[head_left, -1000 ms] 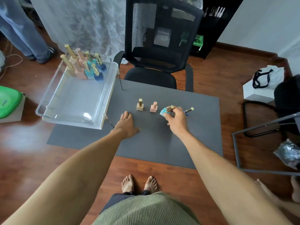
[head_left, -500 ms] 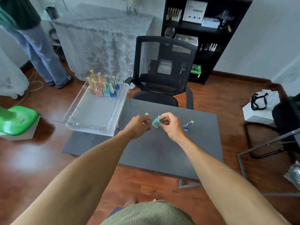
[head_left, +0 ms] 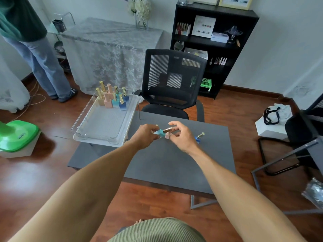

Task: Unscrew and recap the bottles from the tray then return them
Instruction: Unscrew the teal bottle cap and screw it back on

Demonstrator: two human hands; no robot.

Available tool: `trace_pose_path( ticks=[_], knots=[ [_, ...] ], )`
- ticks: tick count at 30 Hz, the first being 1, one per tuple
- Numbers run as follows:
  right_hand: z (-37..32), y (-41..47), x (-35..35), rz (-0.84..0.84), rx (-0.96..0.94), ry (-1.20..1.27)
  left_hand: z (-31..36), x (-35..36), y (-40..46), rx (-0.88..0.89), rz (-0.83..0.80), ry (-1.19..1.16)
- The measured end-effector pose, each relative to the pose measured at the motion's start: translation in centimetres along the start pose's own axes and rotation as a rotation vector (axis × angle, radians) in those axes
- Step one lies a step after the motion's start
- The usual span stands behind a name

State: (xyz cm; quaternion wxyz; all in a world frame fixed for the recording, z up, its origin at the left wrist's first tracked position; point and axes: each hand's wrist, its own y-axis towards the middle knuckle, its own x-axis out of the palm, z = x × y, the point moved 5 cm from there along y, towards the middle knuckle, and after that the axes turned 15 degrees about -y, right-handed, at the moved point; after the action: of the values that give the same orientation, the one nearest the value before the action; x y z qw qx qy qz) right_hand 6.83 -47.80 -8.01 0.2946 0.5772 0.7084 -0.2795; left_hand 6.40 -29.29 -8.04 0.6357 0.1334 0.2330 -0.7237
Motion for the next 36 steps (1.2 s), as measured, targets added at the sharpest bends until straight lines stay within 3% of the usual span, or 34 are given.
trace_pose_path(
  ticks=[9, 30, 36],
  knots=[
    [-0.9, 0.7, -1.6, 0.007, -0.038, -0.018, 1.5, -1.2, 0.0, 0.053, -0.041, 0.078],
    [-0.4, 1.7, -1.8, -0.043, 0.229, -0.068, 2.9, -1.3, 0.5, 0.110, -0.033, 0.084],
    [-0.6, 2.1, -2.6, 0.010, 0.079, -0.010, 2.9, -1.7, 1.0, 0.107, -0.024, 0.097]
  ],
)
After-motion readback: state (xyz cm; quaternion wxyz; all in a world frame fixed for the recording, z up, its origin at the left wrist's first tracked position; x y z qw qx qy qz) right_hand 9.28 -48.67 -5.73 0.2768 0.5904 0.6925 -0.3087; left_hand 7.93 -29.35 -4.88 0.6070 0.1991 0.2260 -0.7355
